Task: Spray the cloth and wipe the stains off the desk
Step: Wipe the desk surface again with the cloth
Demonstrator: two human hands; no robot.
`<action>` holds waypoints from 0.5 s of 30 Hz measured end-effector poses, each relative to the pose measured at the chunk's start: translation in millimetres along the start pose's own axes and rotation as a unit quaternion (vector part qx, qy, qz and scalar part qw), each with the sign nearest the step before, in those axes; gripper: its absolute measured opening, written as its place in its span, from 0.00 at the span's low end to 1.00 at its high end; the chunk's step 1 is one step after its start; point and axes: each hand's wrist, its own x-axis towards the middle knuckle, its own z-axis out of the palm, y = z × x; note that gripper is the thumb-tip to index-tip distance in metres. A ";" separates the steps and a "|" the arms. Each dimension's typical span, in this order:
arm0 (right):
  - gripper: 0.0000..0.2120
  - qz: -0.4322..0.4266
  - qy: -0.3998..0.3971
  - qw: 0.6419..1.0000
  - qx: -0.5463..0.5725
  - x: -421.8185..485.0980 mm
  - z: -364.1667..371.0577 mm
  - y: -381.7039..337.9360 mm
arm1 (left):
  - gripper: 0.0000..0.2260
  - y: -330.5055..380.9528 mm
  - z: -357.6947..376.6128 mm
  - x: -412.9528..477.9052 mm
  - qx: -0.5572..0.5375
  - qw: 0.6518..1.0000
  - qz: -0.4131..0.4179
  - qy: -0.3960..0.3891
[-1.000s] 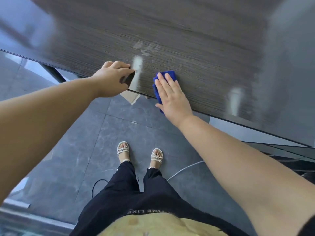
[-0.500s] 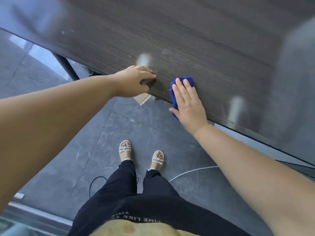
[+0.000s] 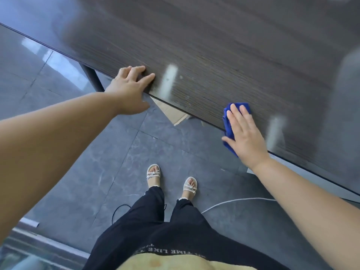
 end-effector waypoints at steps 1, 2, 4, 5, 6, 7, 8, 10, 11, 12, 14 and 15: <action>0.42 0.013 0.000 1.000 -0.018 6.5 3.9 -9.9 | 0.36 0.3 -0.1 0.1 0.003 1.000 0.003 -0.004; 0.42 0.020 0.003 0.999 -0.030 21.3 9.6 -25.0 | 0.36 -3.0 0.3 0.5 0.012 1.000 0.004 -0.007; 0.41 0.027 0.012 0.999 -0.038 51.9 13.5 -54.4 | 0.37 4.5 2.9 0.5 0.034 0.999 0.014 -0.011; 0.39 0.020 0.022 0.999 -0.032 74.8 17.5 -73.5 | 0.36 2.2 1.9 1.3 0.036 0.999 0.012 -0.013; 0.38 0.017 0.032 0.999 -0.024 94.4 20.4 -92.4 | 0.36 1.5 0.3 1.5 0.032 0.999 0.011 -0.017; 0.37 0.019 0.036 0.999 -0.014 112.0 22.7 -110.1 | 0.34 1.2 -1.7 1.8 0.024 0.999 0.013 -0.022; 0.37 0.022 0.029 0.999 -0.003 127.5 24.7 -126.8 | 0.33 -1.4 -4.1 1.5 0.015 0.999 0.013 -0.027; 0.38 0.027 0.026 0.999 -0.002 146.6 25.4 -142.4 | 0.32 -2.3 -10.7 1.8 0.009 0.999 0.020 -0.041; 0.38 0.018 0.022 1.000 -0.007 148.4 23.8 -141.9 | 0.31 -3.3 -14.3 1.1 0.010 0.998 0.025 -0.049; 0.39 -0.005 0.011 1.000 -0.019 144.8 20.7 -134.6 | 0.31 -4.3 -17.5 1.5 0.009 0.998 0.030 -0.056; 0.40 -0.067 0.000 0.997 -0.038 124.0 14.9 -107.7 | 0.30 -8.0 -22.4 1.3 0.014 0.997 0.034 -0.066; 0.40 -0.083 0.005 0.996 -0.034 107.3 12.6 -90.9 | 0.31 -9.3 -22.7 0.8 0.017 0.997 0.036 -0.071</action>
